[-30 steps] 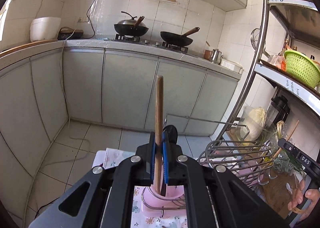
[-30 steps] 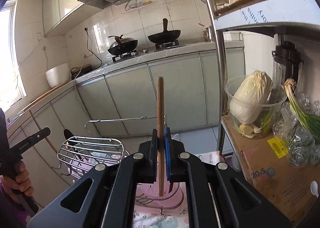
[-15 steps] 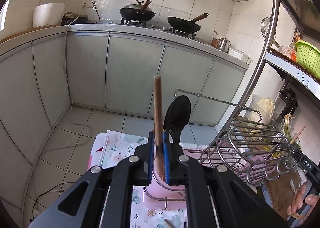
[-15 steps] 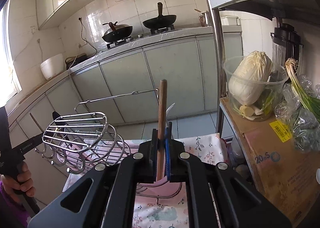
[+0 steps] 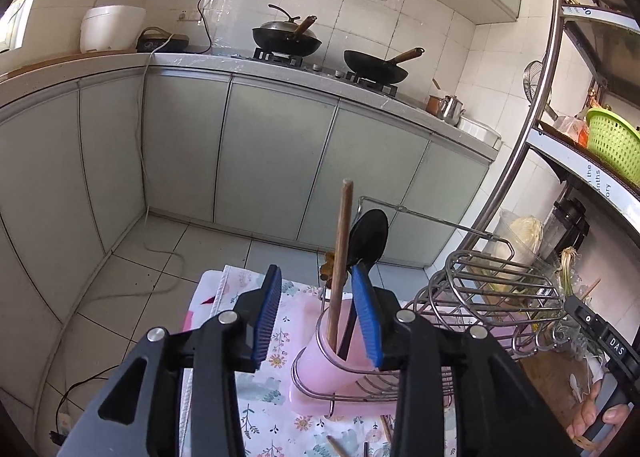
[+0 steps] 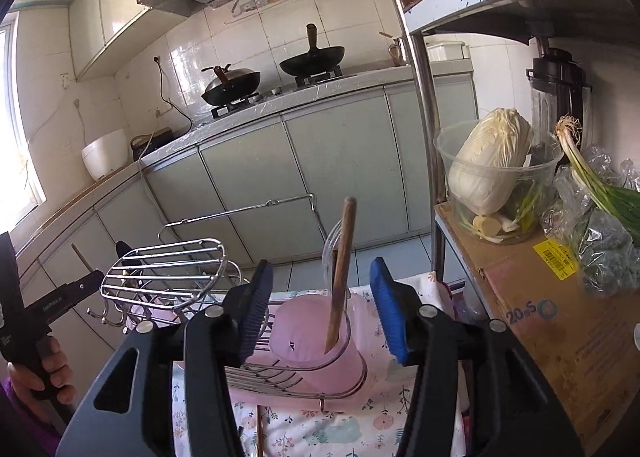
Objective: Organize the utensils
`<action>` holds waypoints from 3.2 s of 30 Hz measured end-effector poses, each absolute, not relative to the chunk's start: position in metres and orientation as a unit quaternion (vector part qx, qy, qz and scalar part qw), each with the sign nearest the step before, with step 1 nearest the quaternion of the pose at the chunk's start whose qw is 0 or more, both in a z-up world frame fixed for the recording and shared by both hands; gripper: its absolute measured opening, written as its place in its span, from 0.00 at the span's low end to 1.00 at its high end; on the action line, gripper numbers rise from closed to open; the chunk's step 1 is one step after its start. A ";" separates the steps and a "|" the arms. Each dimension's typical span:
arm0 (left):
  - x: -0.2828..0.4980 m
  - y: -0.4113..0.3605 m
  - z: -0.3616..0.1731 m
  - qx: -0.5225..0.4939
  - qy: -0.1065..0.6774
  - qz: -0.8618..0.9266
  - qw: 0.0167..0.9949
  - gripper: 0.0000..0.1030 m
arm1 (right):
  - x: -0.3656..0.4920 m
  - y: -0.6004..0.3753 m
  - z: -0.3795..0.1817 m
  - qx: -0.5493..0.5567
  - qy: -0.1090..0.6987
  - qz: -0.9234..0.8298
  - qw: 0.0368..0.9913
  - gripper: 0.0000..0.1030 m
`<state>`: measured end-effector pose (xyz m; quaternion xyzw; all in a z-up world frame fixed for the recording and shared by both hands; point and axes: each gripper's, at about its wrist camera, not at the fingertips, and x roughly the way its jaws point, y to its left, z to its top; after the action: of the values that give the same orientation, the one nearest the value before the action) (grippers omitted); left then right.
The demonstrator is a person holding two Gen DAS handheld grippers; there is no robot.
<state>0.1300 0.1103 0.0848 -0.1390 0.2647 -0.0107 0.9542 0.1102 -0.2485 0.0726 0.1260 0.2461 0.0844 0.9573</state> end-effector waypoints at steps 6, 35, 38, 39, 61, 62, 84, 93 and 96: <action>0.107 0.117 0.080 -0.151 0.268 -0.005 0.952 0.36 | 0.091 -0.244 0.059 0.134 0.260 0.097 0.951 0.50; 0.044 0.075 -0.034 -0.209 0.422 -0.062 0.880 0.36 | 0.031 -0.214 -0.044 0.156 0.397 0.163 0.890 0.50; 0.042 0.074 -0.040 -0.220 0.431 -0.067 0.872 0.36 | 0.030 -0.215 -0.048 0.159 0.402 0.158 0.888 0.50; 0.042 0.073 -0.042 -0.224 0.436 -0.069 0.869 0.36 | 0.029 -0.216 -0.049 0.162 0.402 0.158 0.887 0.50; 0.114 0.031 -0.112 -0.216 0.555 -0.023 0.803 0.21 | 0.031 -0.228 -0.068 0.190 0.423 0.162 0.871 0.50; 0.115 0.031 -0.113 -0.215 0.554 -0.021 0.804 0.21 | 0.032 -0.228 -0.069 0.189 0.425 0.163 0.870 0.50; 0.078 0.092 -0.074 -0.185 0.482 -0.049 0.855 0.05 | 0.086 -0.138 -0.079 0.074 0.470 0.191 0.859 0.22; 0.073 0.122 -0.092 -0.220 0.484 -0.046 0.846 0.05 | 0.130 -0.093 -0.102 0.001 0.501 0.154 0.852 0.13; 0.073 0.125 -0.094 -0.222 0.484 -0.048 0.845 0.05 | 0.131 -0.089 -0.102 -0.015 0.499 0.141 0.855 0.04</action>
<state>0.0728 0.1250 -0.0938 -0.2216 0.4841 -0.0484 0.8451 0.1310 -0.0895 -0.1023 -0.0154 0.4988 0.1410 0.8550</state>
